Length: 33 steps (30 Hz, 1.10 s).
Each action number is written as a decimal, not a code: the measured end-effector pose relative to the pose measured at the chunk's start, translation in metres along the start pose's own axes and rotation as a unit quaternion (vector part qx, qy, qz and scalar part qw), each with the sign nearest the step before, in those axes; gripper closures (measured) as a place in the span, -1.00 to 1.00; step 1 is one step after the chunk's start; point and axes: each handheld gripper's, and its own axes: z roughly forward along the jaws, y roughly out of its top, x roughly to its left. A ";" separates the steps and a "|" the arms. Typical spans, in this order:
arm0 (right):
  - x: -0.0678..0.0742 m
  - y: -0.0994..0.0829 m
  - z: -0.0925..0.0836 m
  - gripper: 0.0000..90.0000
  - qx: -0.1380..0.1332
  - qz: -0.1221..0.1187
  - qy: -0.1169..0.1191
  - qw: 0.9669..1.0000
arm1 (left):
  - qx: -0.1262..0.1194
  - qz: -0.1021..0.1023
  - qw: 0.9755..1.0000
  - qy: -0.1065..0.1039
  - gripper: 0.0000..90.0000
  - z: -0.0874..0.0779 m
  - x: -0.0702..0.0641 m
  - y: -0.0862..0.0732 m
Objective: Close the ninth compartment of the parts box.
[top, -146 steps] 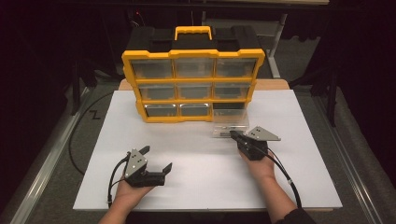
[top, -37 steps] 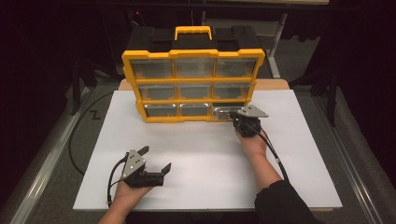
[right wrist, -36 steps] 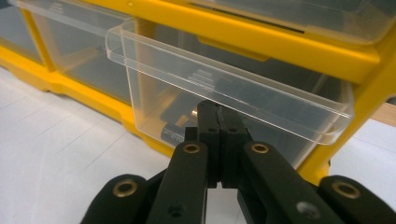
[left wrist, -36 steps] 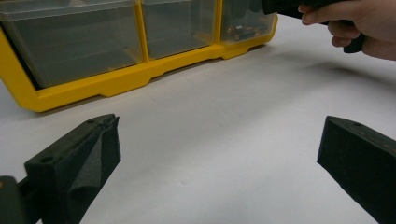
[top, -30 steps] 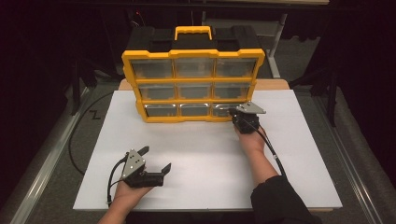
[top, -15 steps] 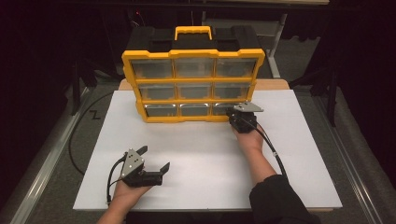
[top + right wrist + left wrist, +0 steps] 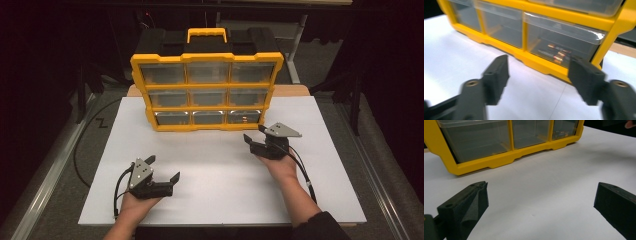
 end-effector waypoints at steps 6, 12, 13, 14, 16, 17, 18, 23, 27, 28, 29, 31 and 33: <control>0.007 -0.010 -0.031 -0.64 -0.022 -0.007 0.016 1.000 | -0.005 -0.002 1.000 0.005 -0.99 -0.002 0.002 0.002; 0.006 -0.027 -0.054 -0.96 -0.014 -0.005 0.012 1.000 | -0.010 -0.005 1.000 0.013 -0.99 -0.006 0.005 0.004; 0.005 -0.030 -0.057 -0.98 -0.010 -0.004 0.011 1.000 | -0.010 -0.005 1.000 0.016 -0.99 -0.006 0.005 0.004; 0.004 -0.033 -0.060 -0.98 -0.010 -0.004 0.013 1.000 | -0.010 -0.006 1.000 0.017 -0.99 -0.006 0.006 0.004; 0.002 -0.040 -0.067 -0.98 -0.009 -0.004 0.011 1.000 | -0.010 -0.006 1.000 0.019 -0.99 -0.007 0.006 0.004; 0.001 -0.043 -0.070 -0.98 -0.008 -0.003 0.010 1.000 | -0.010 -0.006 1.000 0.019 -0.99 -0.007 0.007 0.005; 0.000 -0.046 -0.073 -0.98 -0.008 -0.005 0.011 1.000 | -0.009 -0.006 1.000 0.019 -0.99 -0.007 0.007 0.005; -0.006 -0.057 -0.093 -0.98 -0.008 -0.008 0.006 1.000 | -0.009 -0.009 1.000 0.024 -0.99 -0.008 0.007 0.004; -0.013 -0.066 -0.108 -0.98 -0.012 -0.006 -0.005 1.000 | -0.003 -0.014 1.000 0.019 -0.99 -0.007 0.006 0.003; -0.014 -0.067 -0.111 -0.98 -0.016 -0.004 -0.007 1.000 | -0.001 -0.013 1.000 0.019 -0.99 -0.006 0.006 0.003; -0.016 -0.069 -0.112 -0.98 -0.018 0.000 -0.008 1.000 | 0.001 -0.013 1.000 0.019 -0.99 -0.006 0.005 0.003; -0.017 -0.069 -0.112 -0.98 -0.019 0.004 -0.011 1.000 | 0.008 -0.016 1.000 0.015 -0.99 -0.005 0.004 0.002; -0.017 -0.068 -0.111 -0.98 -0.023 0.006 -0.011 1.000 | 0.014 -0.016 1.000 0.012 -0.99 -0.003 0.002 0.002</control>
